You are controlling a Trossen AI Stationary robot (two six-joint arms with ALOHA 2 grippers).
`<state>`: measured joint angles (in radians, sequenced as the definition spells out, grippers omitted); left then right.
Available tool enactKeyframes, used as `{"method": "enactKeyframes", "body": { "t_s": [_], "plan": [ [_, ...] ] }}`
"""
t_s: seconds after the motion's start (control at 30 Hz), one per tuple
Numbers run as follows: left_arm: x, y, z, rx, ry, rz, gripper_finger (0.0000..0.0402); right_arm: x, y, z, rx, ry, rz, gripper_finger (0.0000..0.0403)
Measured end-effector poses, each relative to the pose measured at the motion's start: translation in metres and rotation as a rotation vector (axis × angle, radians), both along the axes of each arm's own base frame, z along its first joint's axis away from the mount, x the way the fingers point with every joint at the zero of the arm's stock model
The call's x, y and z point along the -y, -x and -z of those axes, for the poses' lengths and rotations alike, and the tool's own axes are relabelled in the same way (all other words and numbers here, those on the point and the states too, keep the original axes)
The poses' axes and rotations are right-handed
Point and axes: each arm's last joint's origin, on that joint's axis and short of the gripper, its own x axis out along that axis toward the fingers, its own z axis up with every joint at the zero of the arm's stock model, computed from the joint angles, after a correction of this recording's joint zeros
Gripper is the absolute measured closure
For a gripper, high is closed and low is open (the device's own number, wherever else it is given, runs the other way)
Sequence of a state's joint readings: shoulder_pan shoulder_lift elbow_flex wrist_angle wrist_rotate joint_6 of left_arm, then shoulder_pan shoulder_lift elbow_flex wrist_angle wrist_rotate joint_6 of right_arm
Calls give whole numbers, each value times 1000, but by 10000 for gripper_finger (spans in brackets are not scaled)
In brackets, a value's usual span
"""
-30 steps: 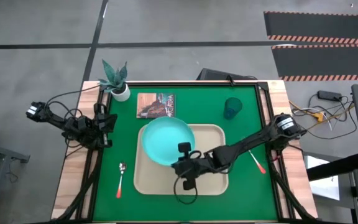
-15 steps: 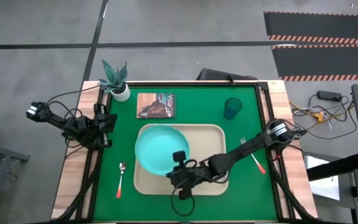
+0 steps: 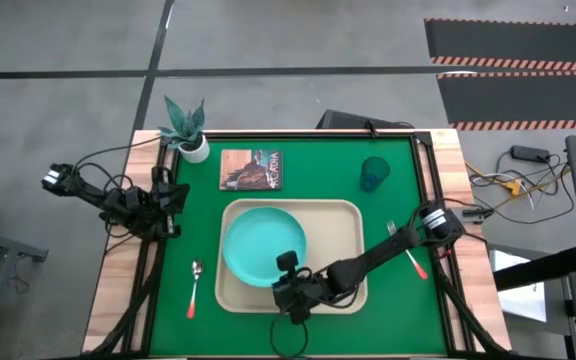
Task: Pick and place plate/cup/fork/spoon on tray
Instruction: Put the blue plate on the serving tray, then put the blue glass in the top right corner of the serving tray
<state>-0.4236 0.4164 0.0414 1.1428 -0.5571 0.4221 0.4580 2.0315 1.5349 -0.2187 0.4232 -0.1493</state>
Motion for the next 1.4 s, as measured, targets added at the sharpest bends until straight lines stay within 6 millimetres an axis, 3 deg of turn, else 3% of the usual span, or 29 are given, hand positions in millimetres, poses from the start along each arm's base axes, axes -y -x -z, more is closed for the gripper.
{"method": "enactKeyframes", "body": {
  "t_s": [0.53,1.03,1.4],
  "plan": [
    [0,0,0,0,-1,0,398,-1,-1,28,-79,25,-3,394],
    [0,0,0,0,-1,0,398,-1,-1,28,-74,-3,23,393],
    [0,0,0,0,-1,0,398,-1,-1,27,-69,-28,47,351]
  ]
}}
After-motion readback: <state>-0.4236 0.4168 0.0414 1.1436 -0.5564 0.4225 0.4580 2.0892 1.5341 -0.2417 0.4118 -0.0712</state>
